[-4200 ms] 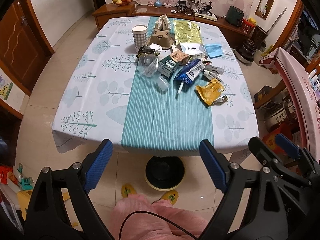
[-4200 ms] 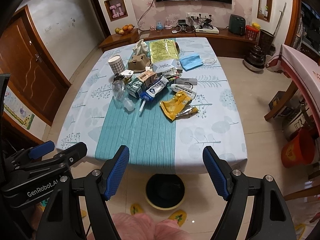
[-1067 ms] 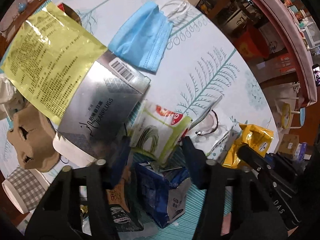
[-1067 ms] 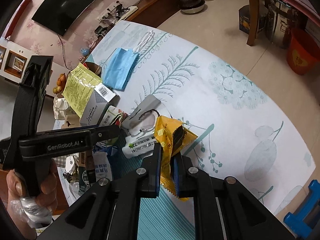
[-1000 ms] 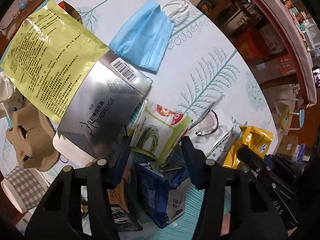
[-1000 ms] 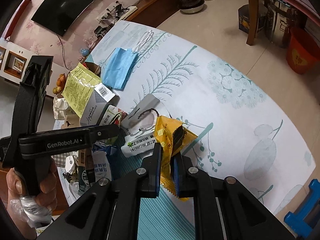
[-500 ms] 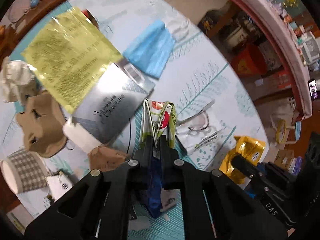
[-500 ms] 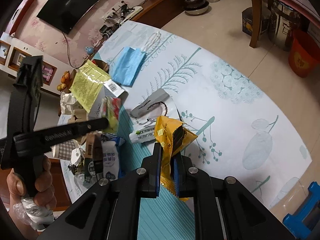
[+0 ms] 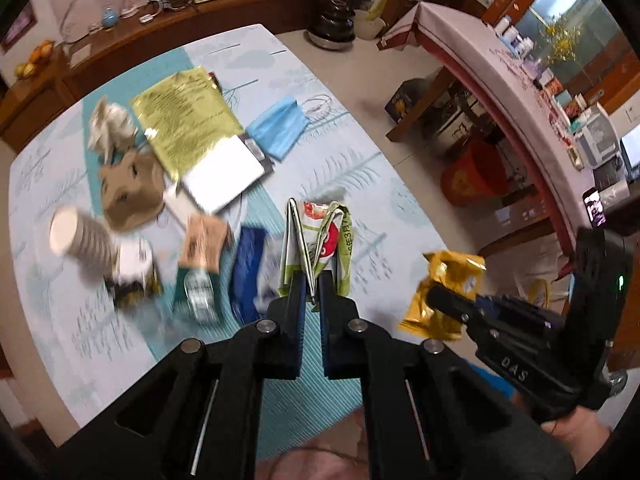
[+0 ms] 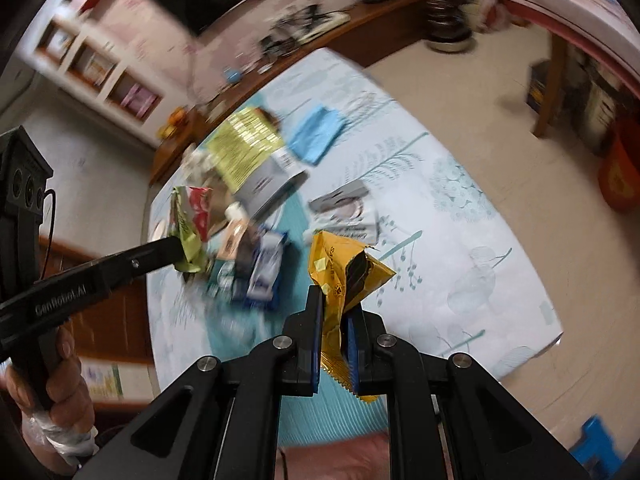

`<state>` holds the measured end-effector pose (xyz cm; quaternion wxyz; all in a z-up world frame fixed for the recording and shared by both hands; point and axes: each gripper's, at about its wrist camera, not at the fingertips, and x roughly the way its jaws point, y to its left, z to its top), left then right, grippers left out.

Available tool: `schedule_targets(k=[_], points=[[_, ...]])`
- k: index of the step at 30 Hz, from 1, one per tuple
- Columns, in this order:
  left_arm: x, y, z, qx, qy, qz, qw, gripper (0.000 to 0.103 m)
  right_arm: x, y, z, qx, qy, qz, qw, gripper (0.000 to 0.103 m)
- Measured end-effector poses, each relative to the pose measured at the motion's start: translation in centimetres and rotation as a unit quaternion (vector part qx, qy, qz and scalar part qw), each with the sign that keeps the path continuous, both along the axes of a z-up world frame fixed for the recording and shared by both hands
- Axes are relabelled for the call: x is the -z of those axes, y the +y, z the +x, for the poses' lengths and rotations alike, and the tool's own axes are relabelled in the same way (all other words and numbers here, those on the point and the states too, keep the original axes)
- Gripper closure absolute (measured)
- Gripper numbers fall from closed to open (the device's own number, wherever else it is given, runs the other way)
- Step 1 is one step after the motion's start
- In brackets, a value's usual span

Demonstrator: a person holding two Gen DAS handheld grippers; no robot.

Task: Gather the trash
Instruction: 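Carry both held wrappers off the table down over the black bin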

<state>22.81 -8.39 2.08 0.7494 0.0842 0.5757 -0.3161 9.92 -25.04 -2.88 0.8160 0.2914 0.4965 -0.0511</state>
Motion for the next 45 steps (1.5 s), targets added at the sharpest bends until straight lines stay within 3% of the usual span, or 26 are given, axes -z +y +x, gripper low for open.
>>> schedule_targets(k=[6,11,16,20,26,36,45], points=[[-1.1,2.4,-8.0,-0.065,-0.025,-0.014,0.9975,0.099,-2.3,0.7,-3.2,-0.126,-0.013,-0.035,0.991,0.093],[0.3,2.4,-14.4,-0.124,-0.029,-0.008,0.9918,0.099,-2.8,0.3,-6.7,-0.197,-0.025,-0.047,0.979,0.093],[3.2,1.6,-20.0,-0.162,-0.018,0.008,0.9866,0.099,-0.6,-0.3,-10.5,-0.246,-0.011,-0.033,0.969,0.093],[5.4,1.3,-22.6,-0.176,-0.004,0.029,0.9839,0.099,1.3,-0.5,-12.8,-0.260,0.007,-0.009,0.965,0.093],[9.0,1.9,-25.4,-0.194,-0.001,0.041,0.9802,0.099,4.6,1.2,-15.5,-0.286,0.013,-0.012,0.958,0.093],[16.8,3.3,-28.8,-0.212,0.011,0.062,0.9751,0.099,12.0,5.7,-18.7,-0.295,0.036,-0.035,0.954,0.093],[28.6,6.3,-29.9,-0.226,0.042,0.068,0.9708,0.099,24.9,8.2,-20.0,-0.263,0.064,-0.040,0.962,0.093]])
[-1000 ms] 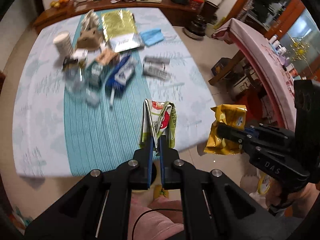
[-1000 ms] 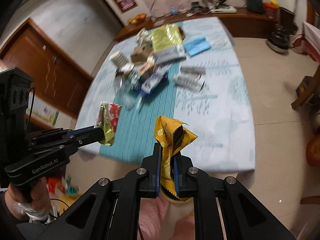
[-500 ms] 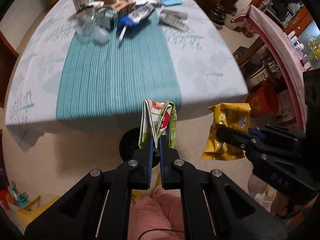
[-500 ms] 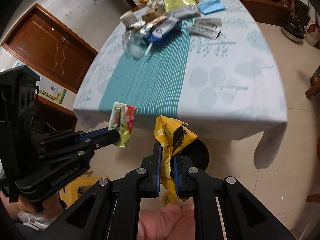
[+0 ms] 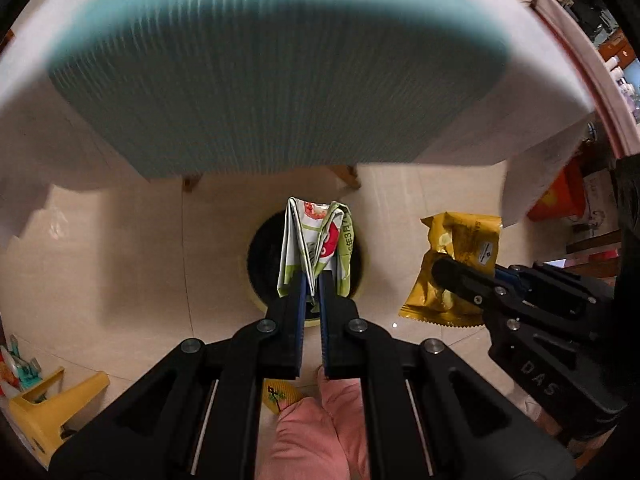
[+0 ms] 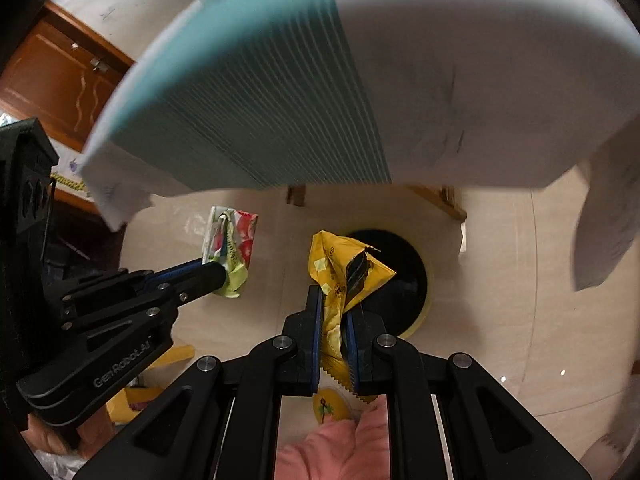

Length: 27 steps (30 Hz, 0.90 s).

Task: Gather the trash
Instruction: 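Carry both held wrappers off the table down over the black bin, then open both tools to drop the wrappers into the black bin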

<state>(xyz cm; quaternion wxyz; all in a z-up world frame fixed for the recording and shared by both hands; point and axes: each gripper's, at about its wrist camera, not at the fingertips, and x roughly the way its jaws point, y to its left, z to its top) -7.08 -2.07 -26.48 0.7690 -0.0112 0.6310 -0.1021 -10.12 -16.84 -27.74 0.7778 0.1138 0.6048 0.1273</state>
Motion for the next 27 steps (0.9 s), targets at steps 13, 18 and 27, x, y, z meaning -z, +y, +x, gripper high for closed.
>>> schedule_targets(k=[13,18,27], points=[[17.2,0.5,0.5,-0.009,0.010,-0.004,0.9999,0.089,20.5,1.4,0.4,0.051,0.042,-0.010,0.998,0.084],[20.9,1.3,1.1,-0.020,0.006,0.014,0.9997,0.045,24.4,1.4,1.1,0.069,0.039,0.005,0.997,0.057],[19.9,1.9,1.1,-0.033,-0.012,0.017,0.9993,0.029,24.1,0.1,1.3,0.092,0.020,0.001,0.996,0.055]])
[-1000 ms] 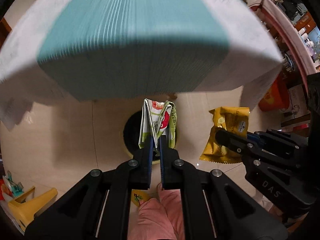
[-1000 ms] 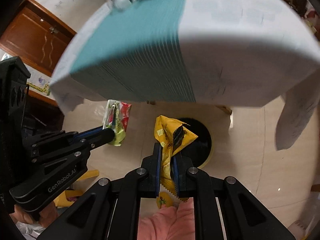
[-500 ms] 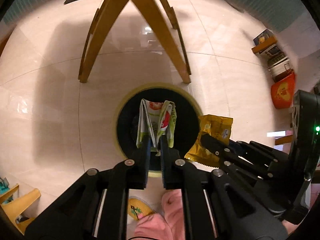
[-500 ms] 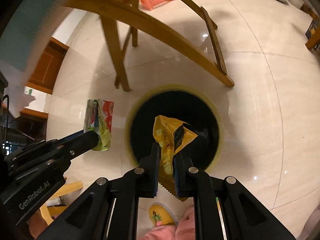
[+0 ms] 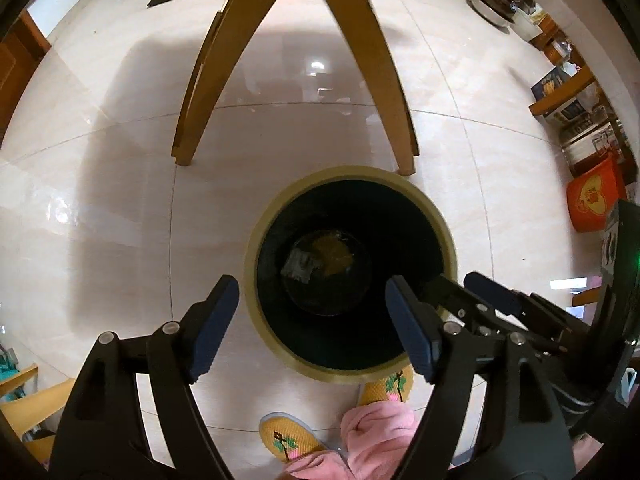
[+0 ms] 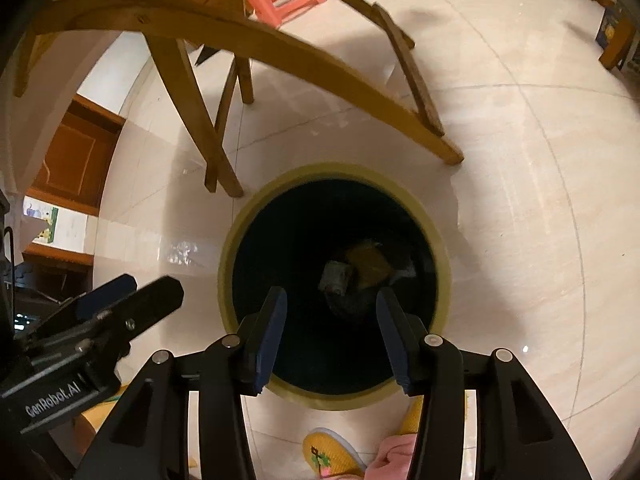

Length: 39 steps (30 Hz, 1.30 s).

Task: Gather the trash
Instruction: 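Open both tools to drop the wrappers into the black bin, then raise both tools back toward the table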

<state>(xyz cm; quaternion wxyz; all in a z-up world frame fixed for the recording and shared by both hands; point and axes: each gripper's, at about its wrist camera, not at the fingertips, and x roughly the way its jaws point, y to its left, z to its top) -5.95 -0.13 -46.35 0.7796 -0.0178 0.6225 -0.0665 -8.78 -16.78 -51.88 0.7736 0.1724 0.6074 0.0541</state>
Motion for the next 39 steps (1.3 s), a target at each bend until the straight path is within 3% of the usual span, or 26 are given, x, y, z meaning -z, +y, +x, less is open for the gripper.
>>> schedule_targets(k=[6,10,19,26,31,35,39], points=[[-6.4,-0.6,-2.3,0.015,-0.014,-0.004,0.9998,0.029,-7.3,-0.5,-1.0,0.007,-0.020,-0.014,1.000,0.056],[-12.7,-0.6,-3.7,0.020,-0.025,-0.009,0.9994,0.029,-13.5,-0.8,-2.3,0.007,-0.021,-0.011,1.000,0.056],[-30.3,1.2,-6.3,0.014,-0.075,-0.020,0.9969,0.029,-30.4,0.2,-5.5,-0.014,-0.054,-0.014,0.998,0.056],[-41.4,3.0,-8.2,0.027,-0.137,-0.025,0.9899,0.029,-42.0,1.7,-7.6,-0.018,-0.106,-0.014,0.994,0.056],[-48.1,4.4,-8.8,0.035,-0.181,-0.035,0.9822,0.029,-49.3,2.2,-8.4,-0.006,-0.151,-0.012,0.988,0.056],[-52.3,5.5,-9.0,0.032,-0.211,-0.035,0.9763,0.029,-53.6,3.7,-8.6,-0.007,-0.189,-0.028,0.981,0.056],[-53.9,6.1,-8.3,0.029,-0.216,-0.036,0.9753,0.029,-57.3,4.8,-9.3,-0.007,-0.215,-0.036,0.976,0.056]])
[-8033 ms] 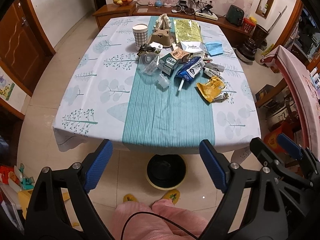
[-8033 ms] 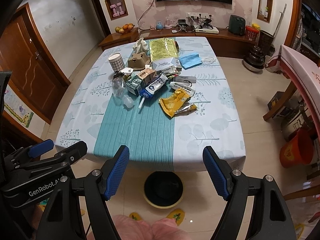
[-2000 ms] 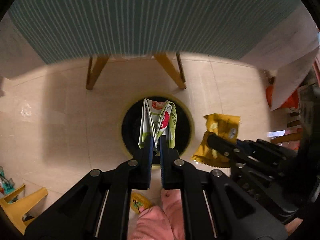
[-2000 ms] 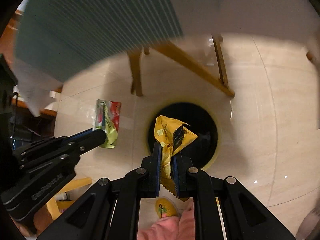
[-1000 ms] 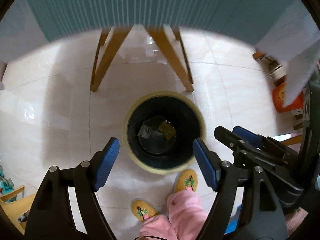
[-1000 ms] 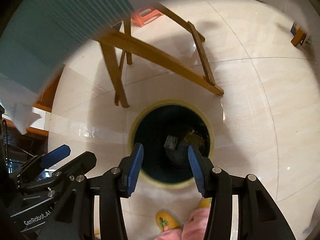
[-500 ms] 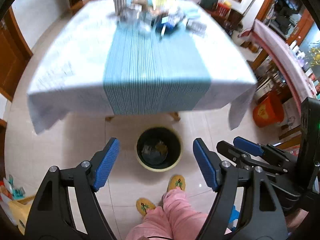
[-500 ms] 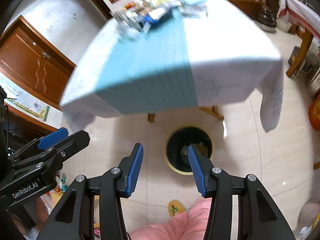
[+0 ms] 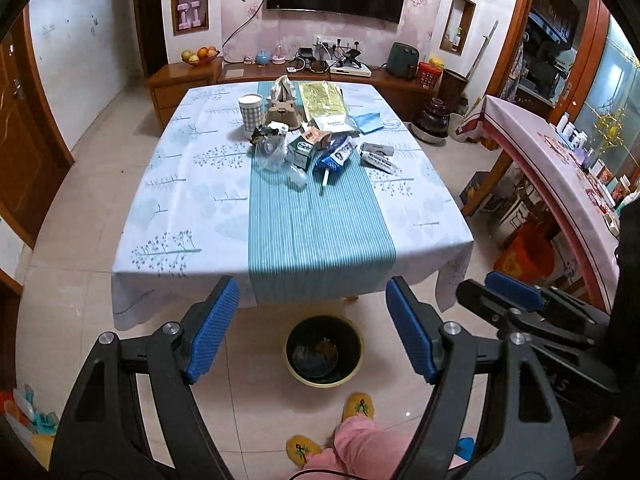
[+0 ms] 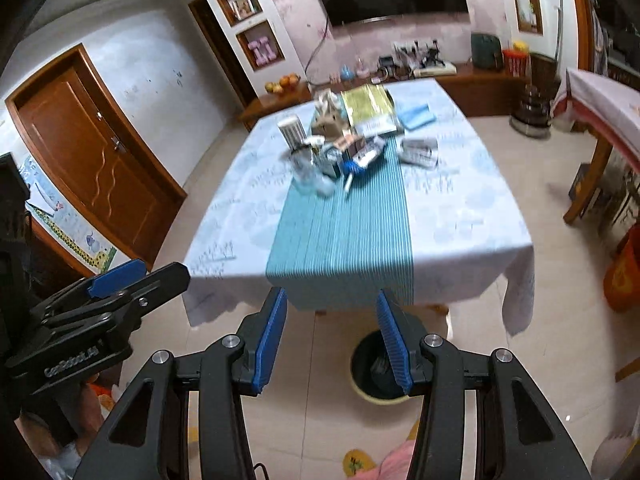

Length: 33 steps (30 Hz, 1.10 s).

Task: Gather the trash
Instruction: 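Raise both tools back toward the table, then grasp the white tube box with the right tool while the left tool grasps the blue-white milk carton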

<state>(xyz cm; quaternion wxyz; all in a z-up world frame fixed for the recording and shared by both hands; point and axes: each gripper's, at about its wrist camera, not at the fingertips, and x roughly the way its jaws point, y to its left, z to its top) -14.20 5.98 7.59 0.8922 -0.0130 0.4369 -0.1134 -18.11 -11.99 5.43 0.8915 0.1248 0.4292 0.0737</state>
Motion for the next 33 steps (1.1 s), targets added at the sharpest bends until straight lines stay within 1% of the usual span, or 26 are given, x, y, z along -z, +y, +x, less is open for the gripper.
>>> schedule_targets(k=[3,6,12,14,18,21,23,24,25,27,29,31,33], points=[[-0.4,0.4,0.8,0.000,0.009,-0.009,0.9999,0.029,-1.4,0.1,0.3,0.002,-0.010,0.000,1.000,0.056],[-0.3,0.5,1.3,0.000,0.011,-0.010,0.9999,0.029,-1.8,-0.2,1.0,0.001,-0.014,0.001,1.000,0.055],[0.3,-0.1,4.3,-0.007,0.015,-0.004,0.9999,0.029,-0.7,-1.2,4.9,-0.008,-0.008,0.001,1.000,0.054],[0.7,-0.6,5.8,-0.011,0.017,0.000,0.9998,0.029,-0.4,-1.8,6.7,-0.016,-0.009,0.001,1.000,0.050],[2.1,-2.4,10.0,-0.024,0.027,0.009,0.9993,0.029,0.5,-3.3,11.3,-0.034,-0.008,0.003,0.999,0.048],[3.4,-4.0,13.6,-0.035,0.040,0.012,0.9985,0.029,1.5,-5.3,16.1,-0.060,0.002,0.006,0.998,0.047],[4.5,-5.2,16.2,-0.045,0.053,0.011,0.9975,0.029,2.4,-6.5,19.2,-0.076,0.009,0.004,0.997,0.043],[5.0,-5.7,17.3,-0.052,0.061,0.010,0.9967,0.029,2.9,-7.2,20.8,-0.086,0.013,-0.001,0.996,0.041],[5.6,-6.4,18.6,-0.061,0.073,0.006,0.9954,0.029,3.5,-8.0,22.5,-0.095,0.021,-0.008,0.995,0.036],[6.7,-7.4,20.7,-0.072,0.091,-0.005,0.9932,0.029,4.6,-9.5,25.6,-0.115,0.036,-0.012,0.993,0.036],[7.8,-8.6,22.6,-0.083,0.104,-0.015,0.9910,0.029,5.6,-10.7,28.4,-0.137,0.047,-0.023,0.989,0.032],[9.1,-9.9,24.5,-0.098,0.117,-0.019,0.9882,0.029,6.7,-11.8,31.3,-0.164,0.052,-0.044,0.984,0.030],[10.3,-10.9,26.0,-0.110,0.130,-0.019,0.9851,0.029,7.6,-12.5,33.7,-0.191,0.052,-0.061,0.978,0.030]])
